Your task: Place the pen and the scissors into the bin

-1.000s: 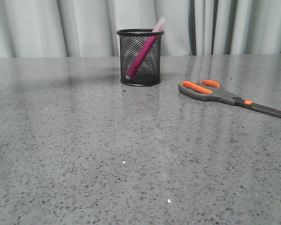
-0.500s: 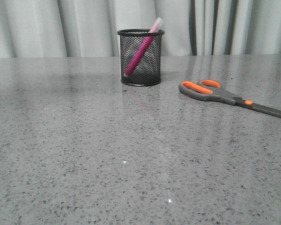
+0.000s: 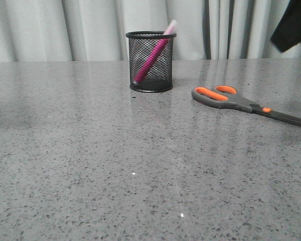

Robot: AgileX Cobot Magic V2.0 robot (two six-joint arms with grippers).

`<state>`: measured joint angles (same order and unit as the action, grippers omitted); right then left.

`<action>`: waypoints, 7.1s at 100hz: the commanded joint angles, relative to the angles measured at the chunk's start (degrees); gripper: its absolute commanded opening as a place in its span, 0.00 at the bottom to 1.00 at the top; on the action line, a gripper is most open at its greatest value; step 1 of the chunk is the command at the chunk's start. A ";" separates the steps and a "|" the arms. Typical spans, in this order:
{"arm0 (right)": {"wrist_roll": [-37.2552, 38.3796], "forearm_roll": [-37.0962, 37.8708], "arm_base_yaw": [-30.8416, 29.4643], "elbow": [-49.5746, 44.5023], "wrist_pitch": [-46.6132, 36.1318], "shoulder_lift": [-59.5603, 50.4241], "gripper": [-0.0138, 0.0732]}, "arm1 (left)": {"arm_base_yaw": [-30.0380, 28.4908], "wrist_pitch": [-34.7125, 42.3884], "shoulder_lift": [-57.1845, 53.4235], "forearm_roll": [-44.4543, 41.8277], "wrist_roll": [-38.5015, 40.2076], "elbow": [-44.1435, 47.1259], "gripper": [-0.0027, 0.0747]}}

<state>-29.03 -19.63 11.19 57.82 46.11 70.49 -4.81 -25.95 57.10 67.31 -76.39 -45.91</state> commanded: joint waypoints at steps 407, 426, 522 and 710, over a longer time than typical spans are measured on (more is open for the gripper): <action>3.12 -4.65 18.88 19.64 -68.71 29.49 0.07 | -1.49 0.69 -4.81 7.48 0.73 1.58 0.01; 3.15 -4.78 18.88 19.04 -68.71 30.49 0.07 | -1.49 0.69 -4.81 7.48 0.73 1.58 0.01; 3.15 -4.78 18.88 17.32 -67.12 27.47 0.50 | -1.49 0.69 -4.81 7.48 0.73 1.58 0.01; -4.45 -12.84 3.42 -49.25 -64.37 -51.13 0.08 | -1.49 8.93 -43.74 38.62 -30.83 35.98 0.01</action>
<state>-33.05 -32.84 14.96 7.28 -14.02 19.17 -6.18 -15.75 13.42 103.17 -107.98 -8.52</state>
